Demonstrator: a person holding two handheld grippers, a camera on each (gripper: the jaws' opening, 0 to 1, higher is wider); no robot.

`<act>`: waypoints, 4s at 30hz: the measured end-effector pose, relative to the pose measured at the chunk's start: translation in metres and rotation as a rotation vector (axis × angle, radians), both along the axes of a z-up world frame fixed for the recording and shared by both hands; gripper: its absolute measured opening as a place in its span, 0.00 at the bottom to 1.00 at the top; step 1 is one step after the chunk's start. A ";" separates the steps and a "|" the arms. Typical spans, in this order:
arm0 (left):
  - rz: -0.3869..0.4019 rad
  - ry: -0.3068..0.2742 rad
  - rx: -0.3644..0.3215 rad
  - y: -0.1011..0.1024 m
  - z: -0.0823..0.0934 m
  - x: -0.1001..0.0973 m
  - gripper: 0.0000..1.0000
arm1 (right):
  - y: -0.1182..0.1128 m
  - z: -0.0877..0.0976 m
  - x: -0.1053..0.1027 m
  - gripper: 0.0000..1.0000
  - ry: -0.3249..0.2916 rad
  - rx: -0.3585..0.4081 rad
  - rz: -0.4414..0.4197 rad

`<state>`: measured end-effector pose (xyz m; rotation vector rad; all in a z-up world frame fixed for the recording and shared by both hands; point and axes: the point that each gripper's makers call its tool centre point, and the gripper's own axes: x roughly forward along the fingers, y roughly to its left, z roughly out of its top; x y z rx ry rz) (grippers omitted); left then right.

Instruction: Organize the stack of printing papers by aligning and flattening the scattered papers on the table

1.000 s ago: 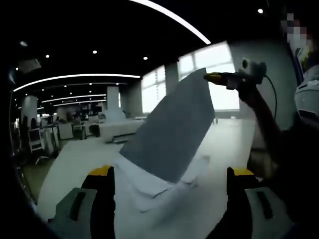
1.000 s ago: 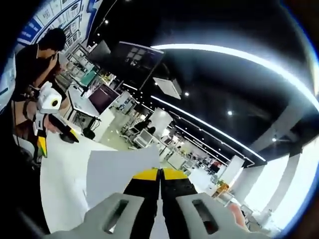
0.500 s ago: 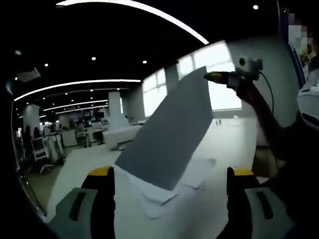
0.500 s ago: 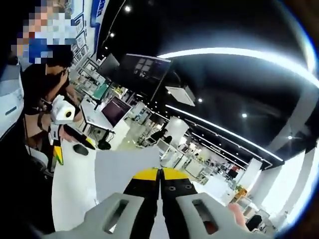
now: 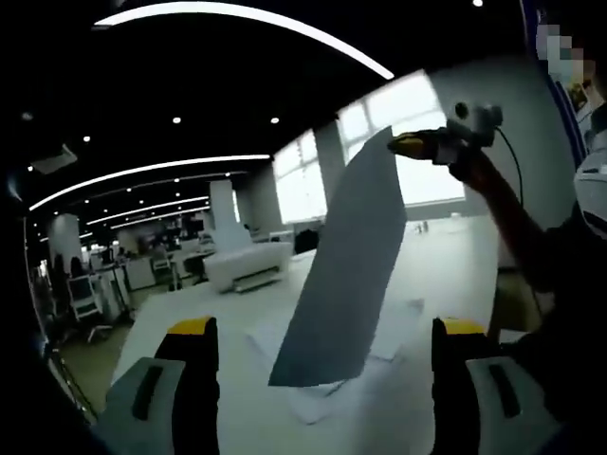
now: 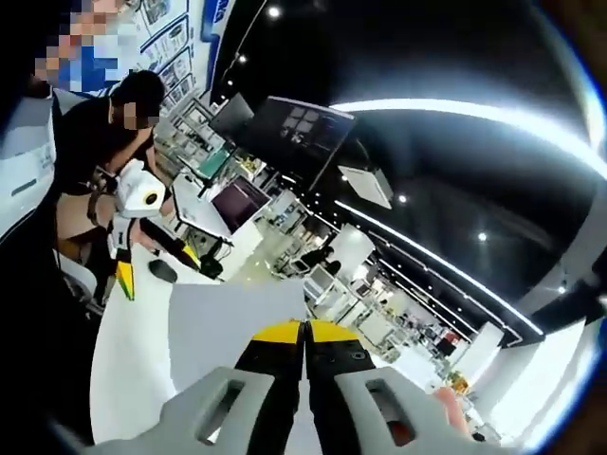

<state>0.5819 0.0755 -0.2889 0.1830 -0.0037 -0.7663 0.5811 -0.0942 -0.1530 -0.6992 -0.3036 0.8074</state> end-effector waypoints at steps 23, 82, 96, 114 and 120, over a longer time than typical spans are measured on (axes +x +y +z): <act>-0.047 -0.021 0.079 -0.021 0.001 0.025 0.92 | 0.036 0.004 -0.007 0.00 -0.070 -0.079 0.097; -0.192 -0.018 0.107 -0.050 -0.005 0.018 0.44 | 0.135 -0.023 -0.032 0.00 -0.123 -0.282 0.292; -0.182 -0.066 0.114 -0.047 -0.005 0.022 0.06 | 0.138 -0.023 -0.036 0.00 -0.122 -0.266 0.305; -0.162 -0.046 0.027 -0.035 -0.008 0.022 0.06 | 0.126 -0.019 -0.022 0.22 -0.159 -0.233 0.249; -0.152 -0.055 0.002 -0.028 -0.008 0.021 0.06 | 0.110 -0.017 -0.014 0.22 -0.141 -0.191 0.213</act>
